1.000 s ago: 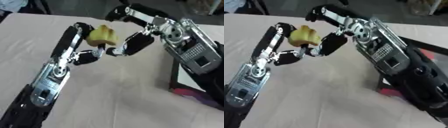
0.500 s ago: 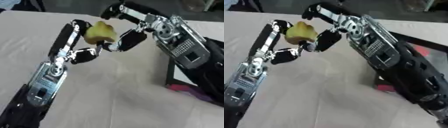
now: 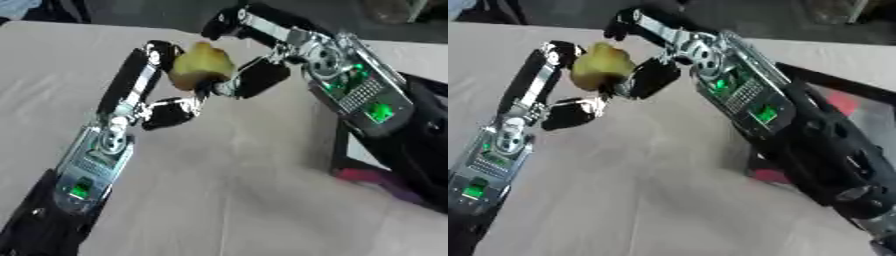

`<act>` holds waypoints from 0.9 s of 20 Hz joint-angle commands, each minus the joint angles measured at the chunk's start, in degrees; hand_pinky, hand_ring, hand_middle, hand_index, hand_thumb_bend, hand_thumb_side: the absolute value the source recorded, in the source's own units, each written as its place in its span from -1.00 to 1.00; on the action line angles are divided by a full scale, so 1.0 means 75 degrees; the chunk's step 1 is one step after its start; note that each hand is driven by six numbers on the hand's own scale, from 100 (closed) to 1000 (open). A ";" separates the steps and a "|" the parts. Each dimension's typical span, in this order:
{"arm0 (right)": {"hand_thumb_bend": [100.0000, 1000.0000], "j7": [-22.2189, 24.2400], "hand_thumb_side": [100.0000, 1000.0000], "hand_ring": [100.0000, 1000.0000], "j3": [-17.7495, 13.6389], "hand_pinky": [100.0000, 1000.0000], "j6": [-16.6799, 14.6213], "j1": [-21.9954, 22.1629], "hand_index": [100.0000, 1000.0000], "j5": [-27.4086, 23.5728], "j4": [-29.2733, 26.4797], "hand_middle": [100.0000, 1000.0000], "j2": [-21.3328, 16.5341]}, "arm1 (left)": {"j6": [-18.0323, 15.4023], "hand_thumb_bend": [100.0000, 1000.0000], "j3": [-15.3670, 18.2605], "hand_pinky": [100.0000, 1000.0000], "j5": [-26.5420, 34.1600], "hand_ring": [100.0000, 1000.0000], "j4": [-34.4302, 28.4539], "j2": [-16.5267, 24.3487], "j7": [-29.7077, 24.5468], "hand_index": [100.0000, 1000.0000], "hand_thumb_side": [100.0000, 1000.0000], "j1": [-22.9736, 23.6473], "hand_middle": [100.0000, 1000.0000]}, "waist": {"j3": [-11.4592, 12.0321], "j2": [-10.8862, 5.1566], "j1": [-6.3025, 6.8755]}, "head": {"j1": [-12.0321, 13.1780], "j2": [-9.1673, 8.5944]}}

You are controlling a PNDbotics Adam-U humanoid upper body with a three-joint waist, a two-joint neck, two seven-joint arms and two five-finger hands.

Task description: Pick up the objects with one hand, pass them to the other hand, and then place them into the box on the other side of the table.

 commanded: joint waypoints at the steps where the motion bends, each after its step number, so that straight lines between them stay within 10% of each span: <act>1: -0.62 -0.0017 -1.00 0.67 -0.0044 0.73 -0.0050 -0.0168 0.39 -0.0091 0.0046 0.18 -0.0030 | -0.0118 -1.00 -0.0015 0.12 0.0097 -0.09 -0.0120 -0.0015 0.0008 -0.05 -0.84 -0.0096 -0.31 | 0.0015 -0.0227 -0.0065 | -0.0032 -0.0035; 18: -0.79 -0.0030 -1.00 0.48 -0.0133 0.67 0.0044 -0.0116 0.02 -0.1006 -0.0041 -0.22 -0.0108 | 0.0006 -1.00 -0.0027 0.25 -0.0016 0.07 0.0021 -0.0047 -0.0014 0.32 -1.00 -0.0036 0.03 | -0.0020 -0.0234 -0.0036 | -0.0030 -0.0091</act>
